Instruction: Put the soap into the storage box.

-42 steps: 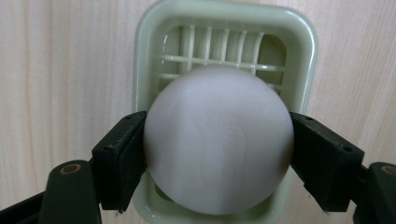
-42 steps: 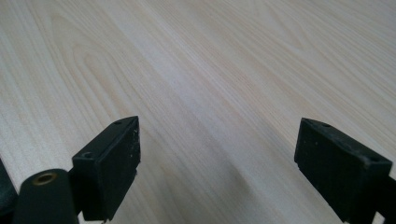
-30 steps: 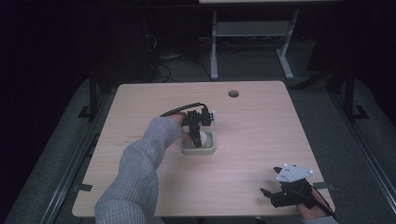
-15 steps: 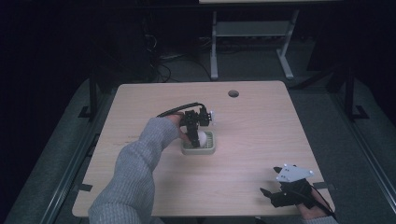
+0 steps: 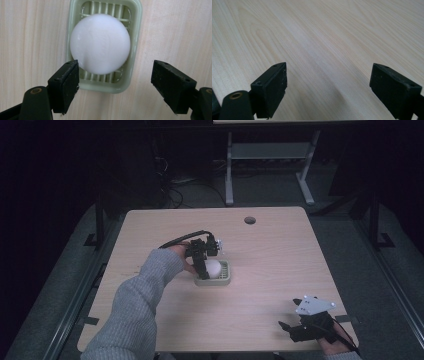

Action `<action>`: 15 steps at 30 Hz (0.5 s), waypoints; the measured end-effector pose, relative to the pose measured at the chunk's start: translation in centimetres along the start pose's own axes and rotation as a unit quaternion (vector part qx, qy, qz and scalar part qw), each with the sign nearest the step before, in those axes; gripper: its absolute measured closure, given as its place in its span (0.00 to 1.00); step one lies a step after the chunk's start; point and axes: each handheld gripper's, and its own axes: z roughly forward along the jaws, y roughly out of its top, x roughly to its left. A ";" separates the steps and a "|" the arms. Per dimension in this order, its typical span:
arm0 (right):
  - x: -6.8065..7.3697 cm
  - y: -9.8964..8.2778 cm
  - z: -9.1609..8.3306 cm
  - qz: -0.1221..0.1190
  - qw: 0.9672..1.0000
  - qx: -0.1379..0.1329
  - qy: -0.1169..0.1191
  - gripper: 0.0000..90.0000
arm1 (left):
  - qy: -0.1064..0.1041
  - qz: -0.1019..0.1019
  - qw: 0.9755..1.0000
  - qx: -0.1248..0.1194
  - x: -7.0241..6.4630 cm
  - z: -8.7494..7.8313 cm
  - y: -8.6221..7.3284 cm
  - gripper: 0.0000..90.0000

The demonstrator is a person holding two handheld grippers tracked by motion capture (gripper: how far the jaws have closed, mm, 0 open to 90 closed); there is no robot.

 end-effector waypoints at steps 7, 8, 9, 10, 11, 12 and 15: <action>-0.1 0.0 0.0 -0.003 1.000 0.002 -0.002 0.15 | 0.001 -0.003 1.000 -0.002 -0.8 -0.4 -1.0 0.25; -0.1 0.0 0.0 -0.003 1.000 0.002 -0.001 0.15 | 0.000 -0.005 1.000 -0.002 -0.9 -0.4 -1.2 0.25; -0.1 0.0 0.0 -0.003 1.000 0.003 -0.001 0.15 | 0.000 -0.007 1.000 -0.001 -1.0 -0.4 -1.3 0.25; -0.1 0.0 0.0 -0.002 1.000 0.003 -0.001 0.15 | 0.001 -0.005 1.000 0.001 -1.1 -0.4 -1.4 0.25; -0.1 0.0 0.0 -0.002 1.000 0.002 -0.002 0.15 | 0.001 -0.005 1.000 0.001 -1.2 -0.4 -1.5 0.25; 0.0 0.0 0.0 -0.002 1.000 0.002 -0.002 0.15 | 0.002 -0.007 1.000 0.000 -1.4 -0.4 -1.7 0.25; 0.0 0.0 0.0 -0.001 1.000 0.002 -0.002 0.15 | 0.006 -0.005 1.000 -0.006 -1.8 -0.6 -2.0 0.25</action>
